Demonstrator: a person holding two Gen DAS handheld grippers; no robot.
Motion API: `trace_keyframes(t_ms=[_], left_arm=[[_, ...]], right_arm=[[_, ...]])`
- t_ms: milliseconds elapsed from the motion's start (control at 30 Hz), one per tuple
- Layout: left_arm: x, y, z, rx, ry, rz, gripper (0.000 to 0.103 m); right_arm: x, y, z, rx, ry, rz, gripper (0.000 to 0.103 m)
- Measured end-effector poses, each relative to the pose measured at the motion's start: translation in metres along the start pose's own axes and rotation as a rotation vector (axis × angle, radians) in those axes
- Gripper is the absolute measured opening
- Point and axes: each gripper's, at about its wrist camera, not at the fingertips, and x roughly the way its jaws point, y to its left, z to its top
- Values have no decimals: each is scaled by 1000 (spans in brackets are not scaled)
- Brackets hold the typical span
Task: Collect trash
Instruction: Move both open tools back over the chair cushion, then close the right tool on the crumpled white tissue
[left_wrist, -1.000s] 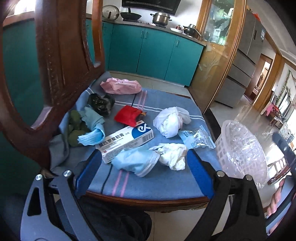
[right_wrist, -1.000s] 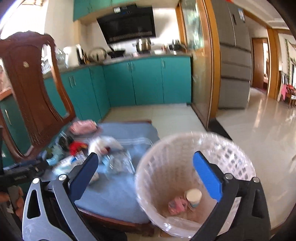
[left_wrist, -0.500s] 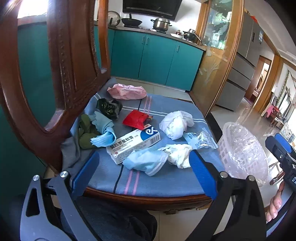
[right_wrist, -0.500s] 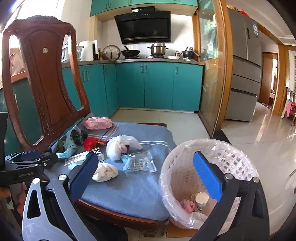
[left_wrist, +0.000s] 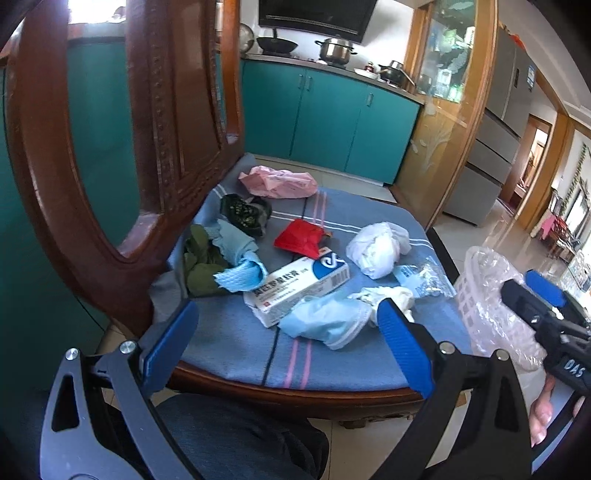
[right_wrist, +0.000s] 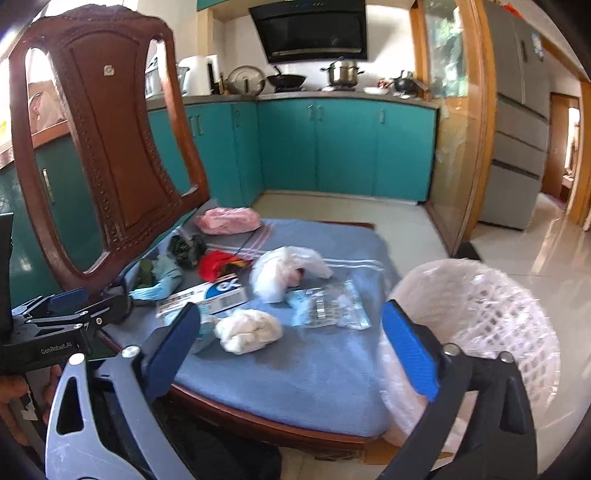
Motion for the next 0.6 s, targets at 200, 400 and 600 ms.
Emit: trace_keyframes(t_ms=[200,400,600], left_arm=[[5,7,-2,-26,20,21,97],[5,15,-4,-39,23,51,97],[9,13,-5,-39,33,54,97]], right_arm=[[58,28,-1,-16,87,82,79],[110,47,-7,-8,180,122,78],[131,51,-15,-33,223,69,78]])
